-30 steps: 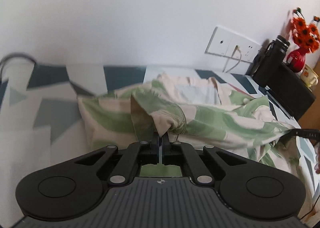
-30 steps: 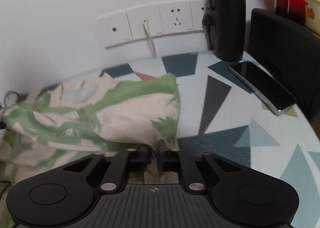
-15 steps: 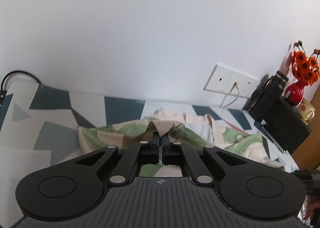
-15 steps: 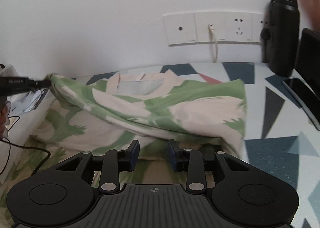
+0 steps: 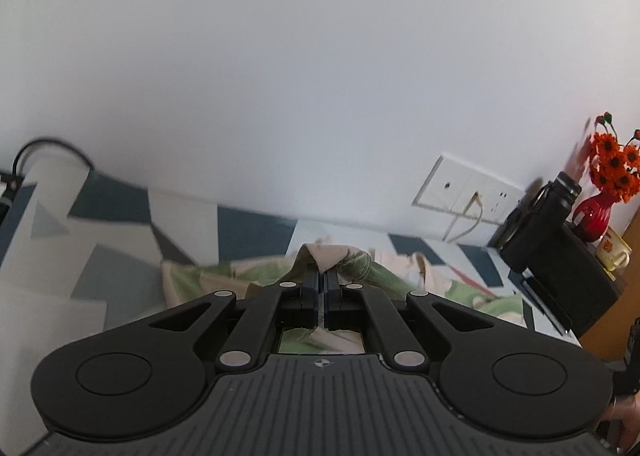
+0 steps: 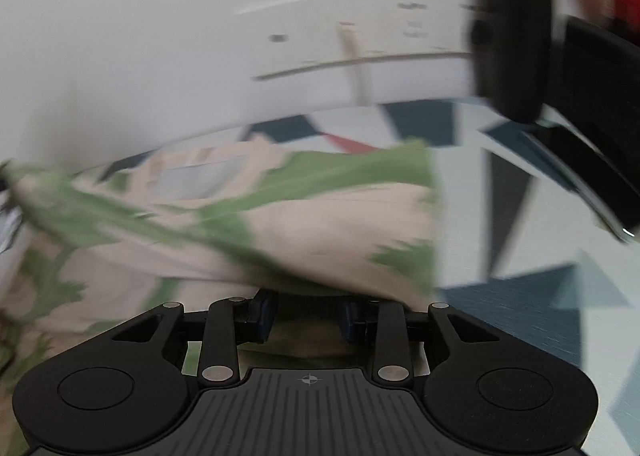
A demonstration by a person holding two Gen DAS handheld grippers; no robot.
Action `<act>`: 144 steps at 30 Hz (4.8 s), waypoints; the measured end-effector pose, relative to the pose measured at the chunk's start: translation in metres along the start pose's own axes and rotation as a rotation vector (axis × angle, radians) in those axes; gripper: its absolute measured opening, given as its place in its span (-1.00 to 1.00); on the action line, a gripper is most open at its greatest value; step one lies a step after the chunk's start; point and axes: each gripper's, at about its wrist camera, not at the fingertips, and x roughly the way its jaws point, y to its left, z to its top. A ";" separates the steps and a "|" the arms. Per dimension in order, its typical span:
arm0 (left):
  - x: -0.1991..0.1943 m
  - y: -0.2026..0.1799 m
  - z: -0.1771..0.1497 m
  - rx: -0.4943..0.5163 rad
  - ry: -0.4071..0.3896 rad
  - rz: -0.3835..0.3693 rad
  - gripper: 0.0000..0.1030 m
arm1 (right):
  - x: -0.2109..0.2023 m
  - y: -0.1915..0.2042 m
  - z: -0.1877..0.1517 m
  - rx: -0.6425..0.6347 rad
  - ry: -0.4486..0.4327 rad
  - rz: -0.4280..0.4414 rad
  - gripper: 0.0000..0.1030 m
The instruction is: Fold clothes
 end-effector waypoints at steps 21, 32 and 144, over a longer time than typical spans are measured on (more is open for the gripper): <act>-0.011 0.017 -0.051 -0.009 0.114 0.066 -0.96 | -0.061 0.004 -0.007 -0.035 -0.045 0.024 -0.01; -0.031 0.011 -0.072 0.034 0.160 0.108 -0.96 | -0.028 -0.001 -0.011 -0.083 0.056 -0.059 -0.24; 0.010 0.077 -0.024 -0.246 0.231 -0.127 0.39 | 0.002 -0.033 0.050 0.008 -0.050 -0.045 0.05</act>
